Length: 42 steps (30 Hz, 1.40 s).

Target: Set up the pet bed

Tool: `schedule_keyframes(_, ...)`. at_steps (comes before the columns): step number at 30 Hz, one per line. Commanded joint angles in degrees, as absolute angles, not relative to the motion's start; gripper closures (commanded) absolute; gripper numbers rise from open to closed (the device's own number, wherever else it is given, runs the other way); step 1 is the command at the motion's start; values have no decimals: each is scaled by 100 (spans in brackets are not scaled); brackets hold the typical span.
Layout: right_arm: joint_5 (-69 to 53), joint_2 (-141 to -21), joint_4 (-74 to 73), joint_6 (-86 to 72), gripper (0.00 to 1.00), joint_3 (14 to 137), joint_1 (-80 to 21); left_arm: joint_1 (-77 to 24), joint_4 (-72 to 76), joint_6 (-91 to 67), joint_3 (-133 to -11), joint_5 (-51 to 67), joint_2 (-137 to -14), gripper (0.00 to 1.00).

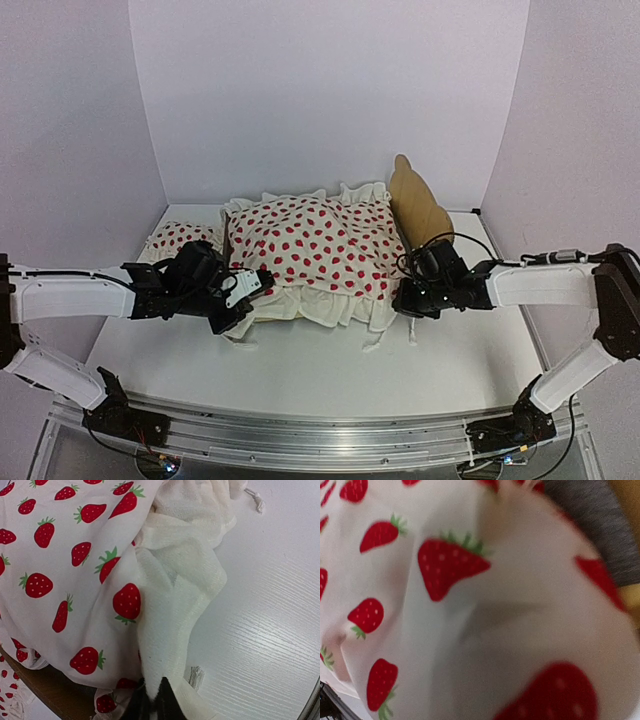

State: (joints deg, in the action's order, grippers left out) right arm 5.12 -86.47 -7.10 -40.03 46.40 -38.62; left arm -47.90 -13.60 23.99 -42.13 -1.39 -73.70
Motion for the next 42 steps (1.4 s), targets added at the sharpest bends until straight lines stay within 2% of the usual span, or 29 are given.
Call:
schedule_keyframes(1, 1265, -8119, -1749, -3519, 100, 5091, -3509, -4779, -1258, 2500, -4322, -287, -7147, 100)
schedule_keyframes(9, 1585, -8255, -3251, -2873, 100, 6265, -3308, -4781, -1483, 2558, -4444, 435, -6713, 100)
schedule_keyframes(15, 1701, -8498, -3747, -3123, 100, 6318, -3222, -4785, -1562, 2501, -4204, 1199, -6517, 100)
schedule_keyframes(18, 1473, -8690, -3791, -3181, 100, 6374, -3217, -4781, -1469, 2291, -4079, 1129, -6660, 100)
schedule_keyframes(21, 1241, -8868, -3830, -3089, 92, 6556, -3217, -4781, -1282, 2260, -4062, 843, -6729, 99)
schedule_keyframes(23, 1221, -8858, -3847, -3069, 87, 6630, -3217, -4781, -1182, 2332, -4072, 787, -6724, 94)
schedule_keyframes(28, 1301, -8642, -3949, -3067, 77, 6627, -3217, -4781, -1418, 2568, -4113, 918, -6721, 72)
schedule_keyframes(31, 1291, -8504, -4069, -3040, 71, 6634, -3218, -4781, -1759, 2841, -4119, 1176, -6580, 54)
schedule_keyframes(35, 1314, -8322, -4318, -3023, 60, 6673, -3220, -4781, -1947, 3233, -4118, 1159, -6294, 39)
schedule_keyframes(38, 1343, -8163, -4580, -3016, 57, 6764, -3226, -4759, -1864, 3307, -4213, 814, -6169, 33)
schedule_keyframes(42, 1345, -7879, -4790, -3040, 57, 6801, -3242, -4565, -2037, 3209, -4539, 563, -6447, 31)
